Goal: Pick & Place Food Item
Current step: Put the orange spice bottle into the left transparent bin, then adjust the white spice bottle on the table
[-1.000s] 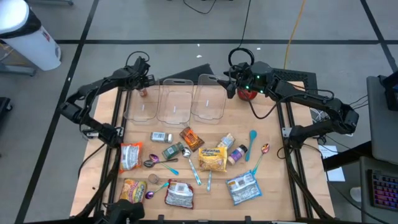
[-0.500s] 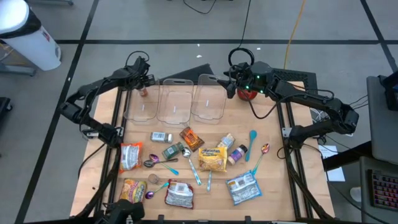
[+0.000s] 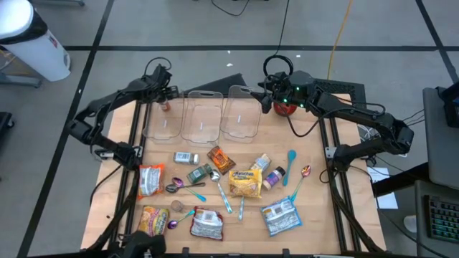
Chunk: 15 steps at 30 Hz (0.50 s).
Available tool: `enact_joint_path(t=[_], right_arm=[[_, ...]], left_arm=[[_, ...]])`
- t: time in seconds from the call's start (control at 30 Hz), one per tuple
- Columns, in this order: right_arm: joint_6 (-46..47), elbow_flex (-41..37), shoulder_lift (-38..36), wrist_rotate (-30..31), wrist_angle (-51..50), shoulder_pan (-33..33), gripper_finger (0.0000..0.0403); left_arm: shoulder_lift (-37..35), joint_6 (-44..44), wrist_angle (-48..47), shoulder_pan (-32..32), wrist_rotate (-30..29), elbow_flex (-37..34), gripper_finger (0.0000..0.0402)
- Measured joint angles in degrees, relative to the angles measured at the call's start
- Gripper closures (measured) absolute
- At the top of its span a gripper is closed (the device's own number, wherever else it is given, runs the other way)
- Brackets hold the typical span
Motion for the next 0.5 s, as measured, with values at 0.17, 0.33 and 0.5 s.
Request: enact_joint_path(t=[0.17, 0.33, 0.5], right_arm=[[-0.39, 0.0, 0.0, 0.0, 0.0, 0.0, 0.0124], [-0.39, 0.0, 0.0, 0.0, 0.01, 0.0, 0.0124], [-0.41, 0.0, 0.0, 0.0, 1.17, 0.0, 0.0124]], left_arm=[[-2.38, 1.09, 0.1, 0.0, 0.05, 0.0, 0.0156], [-4.7, 2.79, -1.41, -0.01, 1.91, 0.0, 0.0165], [-7.99, 4.29, -2.16, 0.0, 9.09, 0.0, 0.0176]])
